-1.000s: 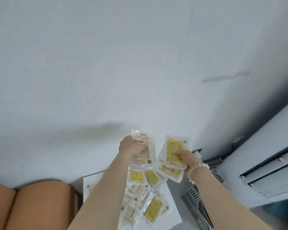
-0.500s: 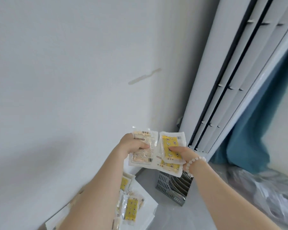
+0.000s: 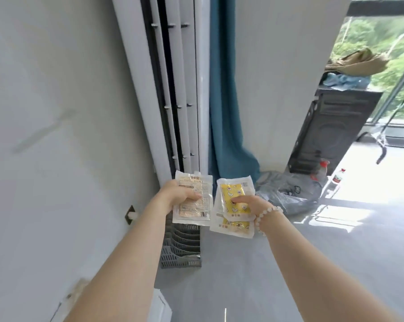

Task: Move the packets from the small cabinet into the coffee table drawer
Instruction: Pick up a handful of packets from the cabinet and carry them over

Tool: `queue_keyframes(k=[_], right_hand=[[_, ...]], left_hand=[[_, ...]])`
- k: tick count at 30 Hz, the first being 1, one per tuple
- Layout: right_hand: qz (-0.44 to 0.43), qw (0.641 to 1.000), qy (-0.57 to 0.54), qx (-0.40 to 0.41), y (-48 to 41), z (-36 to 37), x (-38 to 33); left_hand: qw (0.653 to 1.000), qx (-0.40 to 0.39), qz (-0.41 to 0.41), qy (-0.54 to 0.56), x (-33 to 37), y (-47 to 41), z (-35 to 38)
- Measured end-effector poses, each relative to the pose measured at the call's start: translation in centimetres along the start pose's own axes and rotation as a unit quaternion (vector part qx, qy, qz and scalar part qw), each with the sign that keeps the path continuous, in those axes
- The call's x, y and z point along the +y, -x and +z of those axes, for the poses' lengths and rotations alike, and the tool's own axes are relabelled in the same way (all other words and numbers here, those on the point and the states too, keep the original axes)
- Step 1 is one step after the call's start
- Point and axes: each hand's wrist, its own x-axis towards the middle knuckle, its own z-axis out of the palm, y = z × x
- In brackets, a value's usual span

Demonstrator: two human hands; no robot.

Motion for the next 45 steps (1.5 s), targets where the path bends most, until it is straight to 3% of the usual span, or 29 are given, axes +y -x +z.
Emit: queue_keyframes(k=[10,23,26,38,45], right_hand=[[-0.038,0.985,-0.119,0.123,6.0,-20.0,1.3],[-0.06,0.933,-0.235,0.268,15.7,-41.7,10.3],[-0.062,0.91,-0.252,0.324,18.8,-44.2,12.8],[-0.06,0.823,-0.391,0.408,25.2,-50.5,20.2],[-0.03,0.739,-0.437,0.512,29.1,-53.0,24.6]], left_hand=[[0.983,-0.163,0.057,-0.061,8.4,-0.5,20.6],[0.928,-0.327,0.1,-0.147,14.0,5.0,46.6],[0.91,-0.354,0.103,-0.189,13.7,6.1,51.7],[0.829,-0.462,0.11,-0.297,13.1,10.5,66.3],[0.739,-0.55,0.125,-0.368,12.1,15.3,75.0]])
